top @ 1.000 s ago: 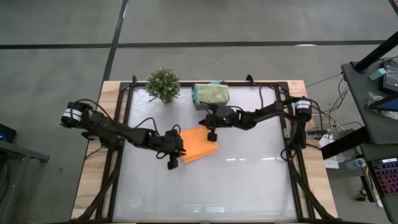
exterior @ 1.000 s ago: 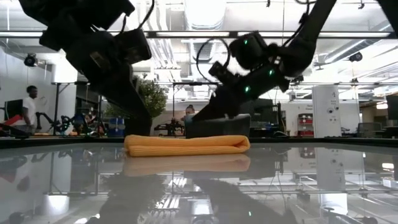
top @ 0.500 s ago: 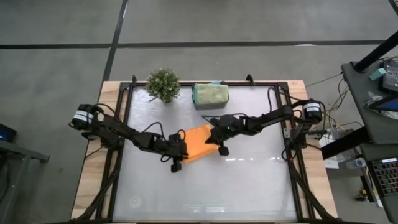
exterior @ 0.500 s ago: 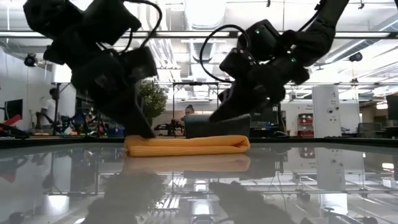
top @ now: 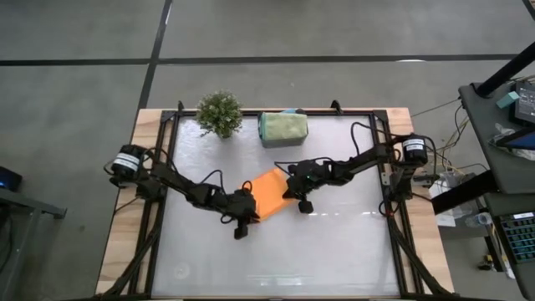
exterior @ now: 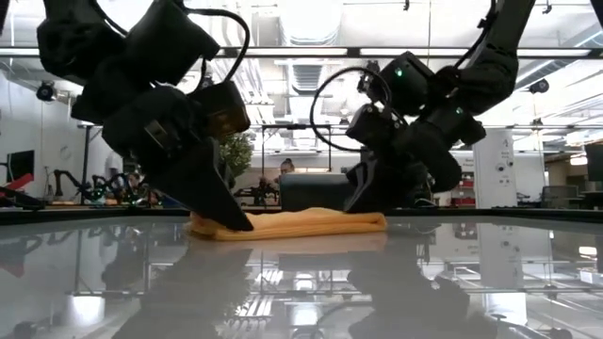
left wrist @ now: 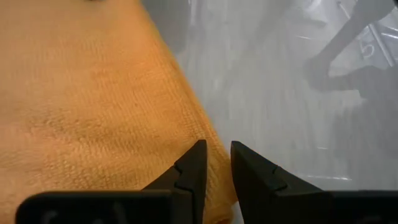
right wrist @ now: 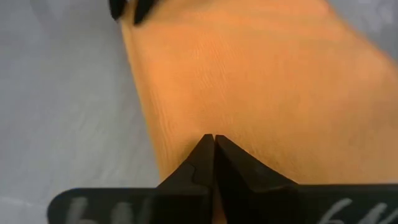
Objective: Fold microfiber towels
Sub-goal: Fold the orange towel
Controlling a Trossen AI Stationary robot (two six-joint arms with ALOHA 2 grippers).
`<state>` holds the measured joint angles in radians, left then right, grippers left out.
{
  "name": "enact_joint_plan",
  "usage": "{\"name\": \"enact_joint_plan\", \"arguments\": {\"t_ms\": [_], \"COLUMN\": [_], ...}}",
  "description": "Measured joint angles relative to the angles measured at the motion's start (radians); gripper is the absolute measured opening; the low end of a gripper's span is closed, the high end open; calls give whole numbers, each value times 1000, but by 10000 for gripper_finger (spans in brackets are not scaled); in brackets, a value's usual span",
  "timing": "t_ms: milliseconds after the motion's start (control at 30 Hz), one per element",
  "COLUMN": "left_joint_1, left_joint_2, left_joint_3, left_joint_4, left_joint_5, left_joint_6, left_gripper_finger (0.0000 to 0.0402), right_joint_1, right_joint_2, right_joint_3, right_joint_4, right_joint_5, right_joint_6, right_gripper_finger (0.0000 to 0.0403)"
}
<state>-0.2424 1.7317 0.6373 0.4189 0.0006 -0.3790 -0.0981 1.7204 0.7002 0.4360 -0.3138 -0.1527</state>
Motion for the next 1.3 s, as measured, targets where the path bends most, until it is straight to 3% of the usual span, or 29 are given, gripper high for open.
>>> {"name": "enact_joint_plan", "arguments": {"t_ms": [367,700,900,1033,1300], "left_joint_1": [-31,-31,-31,-30,-33], "left_joint_2": [-27,-116,-164,-154,-148], "left_joint_3": [0,1,1,-4,-6], "left_joint_4": [-4,-69,-171,-223,-273], "left_joint_5": [9,-10,-132,-153,-190], "left_joint_6": [-10,-8,-7,-7,21], "left_gripper_finger": [59,59,59,59,59], "right_joint_1": [-14,-12,-12,-14,-31], "right_joint_2": [-24,-144,-174,-174,-163], "right_joint_3": [1,0,3,21,53], "right_joint_4": [-89,-201,-216,-261,-337], "right_joint_5": [73,78,72,70,71], "right_joint_6": [-47,45,258,421,613], "right_gripper_finger": [9,9,9,14,87]}}
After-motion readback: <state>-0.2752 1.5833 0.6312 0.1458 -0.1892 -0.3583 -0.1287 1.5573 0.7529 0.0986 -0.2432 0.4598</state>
